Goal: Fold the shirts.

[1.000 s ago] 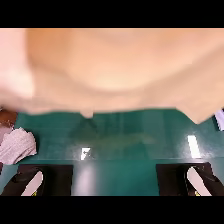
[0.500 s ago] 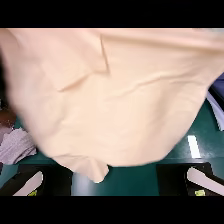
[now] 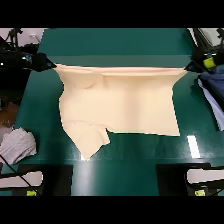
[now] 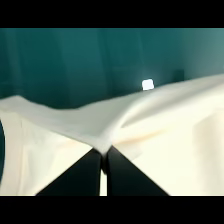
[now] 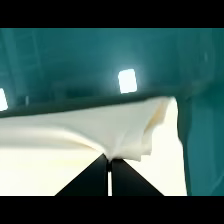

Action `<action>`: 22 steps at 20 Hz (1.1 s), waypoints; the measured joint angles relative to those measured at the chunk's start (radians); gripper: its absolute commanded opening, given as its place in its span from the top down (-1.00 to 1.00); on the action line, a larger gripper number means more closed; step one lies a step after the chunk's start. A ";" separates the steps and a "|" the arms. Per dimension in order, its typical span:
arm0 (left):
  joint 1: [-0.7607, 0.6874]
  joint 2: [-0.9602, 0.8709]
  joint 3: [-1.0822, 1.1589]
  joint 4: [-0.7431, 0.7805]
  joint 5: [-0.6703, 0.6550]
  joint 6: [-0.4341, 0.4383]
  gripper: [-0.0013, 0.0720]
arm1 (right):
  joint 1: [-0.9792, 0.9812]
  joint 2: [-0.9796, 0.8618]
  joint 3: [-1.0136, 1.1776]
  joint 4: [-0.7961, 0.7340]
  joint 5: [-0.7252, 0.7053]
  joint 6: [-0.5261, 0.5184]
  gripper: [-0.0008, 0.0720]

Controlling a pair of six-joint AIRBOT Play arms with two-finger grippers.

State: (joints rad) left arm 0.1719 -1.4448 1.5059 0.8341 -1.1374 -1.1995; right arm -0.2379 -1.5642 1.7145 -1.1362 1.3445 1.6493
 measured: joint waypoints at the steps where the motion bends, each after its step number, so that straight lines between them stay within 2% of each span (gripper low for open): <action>1: 0.000 -0.025 -0.003 -0.009 0.045 0.019 0.90 | 0.021 -0.024 -0.002 -0.007 -0.061 -0.011 0.94; 5: -0.017 -0.085 -0.008 -0.031 0.219 0.073 0.90 | 0.078 -0.084 -0.006 -0.017 -0.260 -0.035 0.94; 8: -0.047 -0.110 -0.010 0.002 0.254 0.112 0.90 | 0.112 -0.103 -0.006 -0.072 -0.298 -0.040 0.94; 12: -0.063 -0.121 -0.010 0.136 0.129 0.121 0.90 | 0.150 -0.111 -0.006 -0.206 -0.178 -0.045 0.94; 16: -0.067 -0.125 -0.032 0.272 -0.034 0.082 0.90 | 0.165 -0.113 -0.006 -0.284 -0.042 -0.046 0.94; 21: -0.068 -0.126 -0.076 0.345 -0.094 0.024 0.90 | 0.175 -0.113 -0.039 -0.308 0.040 -0.047 0.92; 22: -0.068 -0.126 -0.080 0.350 -0.098 0.013 0.90 | 0.175 -0.113 -0.058 -0.306 0.047 -0.046 0.59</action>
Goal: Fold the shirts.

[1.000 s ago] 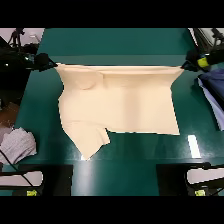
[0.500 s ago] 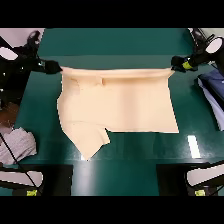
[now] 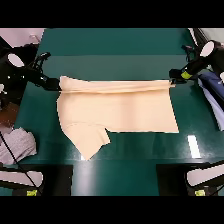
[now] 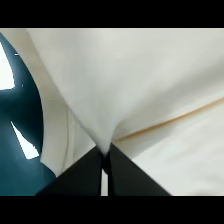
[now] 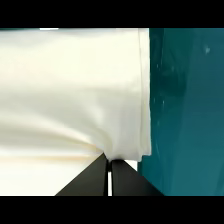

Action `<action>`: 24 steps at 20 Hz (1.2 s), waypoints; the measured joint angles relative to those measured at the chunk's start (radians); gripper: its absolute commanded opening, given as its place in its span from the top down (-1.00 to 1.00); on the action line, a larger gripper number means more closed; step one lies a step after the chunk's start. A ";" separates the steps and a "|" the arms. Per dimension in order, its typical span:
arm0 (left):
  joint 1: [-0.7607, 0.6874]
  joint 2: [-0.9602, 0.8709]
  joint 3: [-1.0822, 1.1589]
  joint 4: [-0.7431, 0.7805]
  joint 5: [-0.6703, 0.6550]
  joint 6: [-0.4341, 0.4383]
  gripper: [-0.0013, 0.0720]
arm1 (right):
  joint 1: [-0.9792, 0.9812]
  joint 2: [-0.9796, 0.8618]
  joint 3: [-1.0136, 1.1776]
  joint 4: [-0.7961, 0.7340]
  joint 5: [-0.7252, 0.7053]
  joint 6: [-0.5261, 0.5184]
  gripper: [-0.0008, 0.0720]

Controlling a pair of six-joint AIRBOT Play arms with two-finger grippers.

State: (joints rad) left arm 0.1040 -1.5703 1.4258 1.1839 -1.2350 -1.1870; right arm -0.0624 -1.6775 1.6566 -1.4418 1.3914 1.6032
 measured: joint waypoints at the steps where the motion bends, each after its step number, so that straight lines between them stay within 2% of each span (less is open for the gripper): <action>1: 0.000 0.000 -0.003 0.011 -0.002 -0.011 0.81 | 0.002 0.000 -0.021 0.003 0.005 0.000 0.03; 2: 0.001 0.000 -0.005 0.023 -0.004 -0.018 0.15 | 0.002 0.000 -0.040 0.014 0.008 0.000 -0.08; 3: 0.002 0.000 -0.006 0.025 -0.013 -0.026 -0.42 | 0.002 0.000 -0.057 0.030 0.008 0.000 -0.07; 9: 0.000 0.014 -0.009 0.063 -0.096 -0.086 -0.40 | 0.002 0.024 -0.103 0.093 0.029 -0.002 -0.06; 13: 0.021 0.113 -0.069 0.088 -0.147 -0.133 -0.40 | -0.026 0.093 -0.109 0.196 0.058 -0.055 -0.06; 18: 0.026 0.408 -0.409 0.053 -0.085 -0.249 -0.40 | -0.055 0.177 -0.110 0.291 0.058 -0.099 -0.06; 21: 0.026 0.598 -0.657 0.012 -0.034 -0.325 -0.40 | -0.059 0.201 -0.110 0.309 0.037 -0.112 -0.06; 24: 0.026 0.714 -0.842 -0.032 -0.022 -0.374 -0.40 | -0.059 0.211 -0.110 0.318 0.026 -0.117 -0.06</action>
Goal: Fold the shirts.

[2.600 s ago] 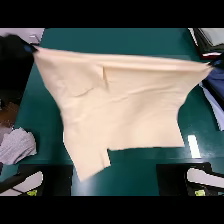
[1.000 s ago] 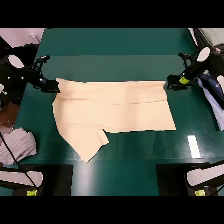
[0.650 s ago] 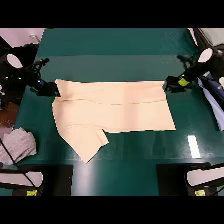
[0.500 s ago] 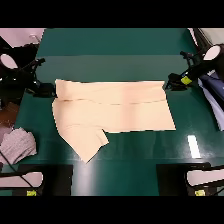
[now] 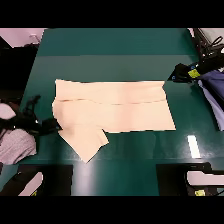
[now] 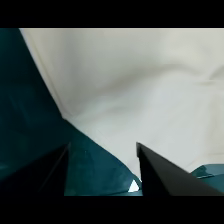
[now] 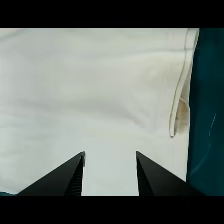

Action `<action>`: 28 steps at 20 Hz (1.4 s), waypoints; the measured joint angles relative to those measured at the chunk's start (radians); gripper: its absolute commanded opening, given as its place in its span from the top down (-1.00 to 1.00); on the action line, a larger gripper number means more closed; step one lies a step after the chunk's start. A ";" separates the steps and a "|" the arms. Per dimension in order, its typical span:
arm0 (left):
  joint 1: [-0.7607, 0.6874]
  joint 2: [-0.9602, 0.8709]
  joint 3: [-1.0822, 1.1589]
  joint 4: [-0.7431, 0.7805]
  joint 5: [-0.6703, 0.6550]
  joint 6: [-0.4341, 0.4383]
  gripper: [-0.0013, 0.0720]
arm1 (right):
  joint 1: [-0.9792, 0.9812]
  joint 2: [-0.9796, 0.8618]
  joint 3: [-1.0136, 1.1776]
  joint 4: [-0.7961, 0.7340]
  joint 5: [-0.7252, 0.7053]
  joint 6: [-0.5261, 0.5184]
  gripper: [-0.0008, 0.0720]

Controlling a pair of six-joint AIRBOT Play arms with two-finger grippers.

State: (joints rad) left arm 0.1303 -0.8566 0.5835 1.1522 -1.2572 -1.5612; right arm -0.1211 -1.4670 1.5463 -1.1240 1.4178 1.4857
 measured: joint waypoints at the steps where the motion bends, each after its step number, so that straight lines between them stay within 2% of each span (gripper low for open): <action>1: 0.000 0.019 -0.042 -0.021 0.002 -0.008 -0.40 | 0.000 0.002 0.000 0.003 -0.001 -0.001 -0.06; 4: 0.000 0.053 -0.129 -0.092 0.019 -0.021 -0.39 | 0.000 0.004 0.000 0.005 -0.002 -0.003 -0.06; 14: 0.001 0.074 -0.284 -0.192 0.088 -0.032 -0.39 | -0.001 0.005 0.000 0.007 -0.002 -0.004 -0.06; 15: 0.001 0.074 -0.289 -0.201 0.101 -0.032 -0.15 | -0.001 0.005 0.000 0.007 -0.002 -0.004 -0.06; 16: 0.001 0.073 -0.294 -0.204 0.113 -0.034 -0.01 | -0.001 0.005 0.000 0.007 -0.002 -0.004 -0.06; 19: -0.001 0.072 -0.301 -0.231 0.174 -0.026 0.00 | -0.001 0.005 0.000 0.007 -0.002 -0.004 -0.06; 20: -0.001 0.072 -0.302 -0.238 0.190 -0.023 0.50 | -0.001 0.005 0.000 0.007 -0.002 -0.004 -0.06; 21: 0.000 0.072 -0.303 -0.237 0.216 -0.017 0.85 | -0.001 0.005 0.000 0.007 0.000 -0.004 -0.06; 22: 0.001 0.071 -0.306 -0.235 0.234 -0.009 0.91 | -0.001 0.005 0.000 0.007 0.002 -0.004 -0.06; 25: 0.000 0.070 -0.305 -0.272 0.252 0.018 0.91 | -0.001 0.005 0.000 0.007 0.023 -0.004 -0.06; 28: 0.001 0.071 -0.275 -0.315 0.212 0.060 0.91 | -0.009 0.007 -0.004 0.003 0.071 -0.008 -0.06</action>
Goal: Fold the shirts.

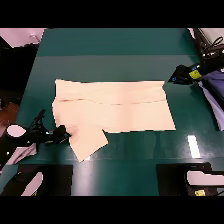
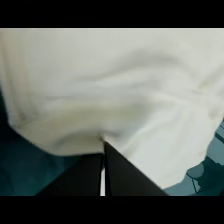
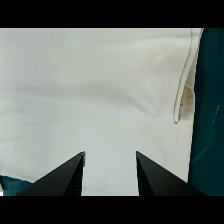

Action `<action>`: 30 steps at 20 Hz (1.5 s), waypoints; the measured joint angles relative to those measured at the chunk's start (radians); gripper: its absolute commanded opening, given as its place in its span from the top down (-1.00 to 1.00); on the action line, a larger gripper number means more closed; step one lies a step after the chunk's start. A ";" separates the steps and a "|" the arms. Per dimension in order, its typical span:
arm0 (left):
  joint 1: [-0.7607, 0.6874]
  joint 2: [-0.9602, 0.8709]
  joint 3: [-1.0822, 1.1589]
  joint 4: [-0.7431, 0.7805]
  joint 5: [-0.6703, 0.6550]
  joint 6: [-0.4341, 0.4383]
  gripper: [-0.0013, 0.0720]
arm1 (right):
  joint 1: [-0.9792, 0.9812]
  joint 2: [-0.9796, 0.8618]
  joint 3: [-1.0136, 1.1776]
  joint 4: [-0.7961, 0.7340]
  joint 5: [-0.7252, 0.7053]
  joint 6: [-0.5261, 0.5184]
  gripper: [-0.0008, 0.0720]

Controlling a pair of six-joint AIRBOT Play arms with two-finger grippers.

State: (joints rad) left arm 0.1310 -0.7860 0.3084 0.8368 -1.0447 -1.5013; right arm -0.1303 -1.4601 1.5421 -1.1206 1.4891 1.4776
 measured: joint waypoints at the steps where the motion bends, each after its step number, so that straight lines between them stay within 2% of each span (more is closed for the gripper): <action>1: 0.000 0.001 0.021 -0.005 -0.033 0.019 0.91 | -0.007 0.004 -0.011 -0.003 0.019 -0.003 -0.06; 7: 0.000 0.001 0.172 -0.019 -0.173 0.122 0.90 | -0.134 0.108 -0.296 -0.007 0.034 -0.046 -0.09; 13: 0.000 0.001 0.216 -0.022 -0.205 0.153 0.90 | -0.290 0.155 -0.607 -0.005 -0.034 -0.128 -0.09; 22: 0.000 0.001 0.222 -0.022 -0.234 0.158 0.90 | -0.325 0.106 -0.729 0.016 -0.090 -0.172 -0.05; 24: 0.000 0.001 0.222 -0.022 -0.235 0.158 0.90 | -0.326 0.105 -0.735 0.011 -0.097 -0.175 0.24; 25: 0.000 0.001 0.222 -0.022 -0.237 0.158 0.90 | -0.324 0.103 -0.736 0.009 -0.102 -0.176 0.52; 27: 0.000 0.001 0.222 -0.022 -0.238 0.158 0.90 | -0.314 0.101 -0.739 0.002 -0.112 -0.184 0.88; 30: 0.000 0.001 0.223 -0.023 -0.241 0.158 0.91 | -0.281 0.101 -0.740 -0.001 -0.114 -0.198 0.94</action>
State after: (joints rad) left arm 0.1307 -0.7849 0.5312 0.8143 -1.2854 -1.3437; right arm -0.4110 -1.3594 0.8024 -1.1217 1.3754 1.2793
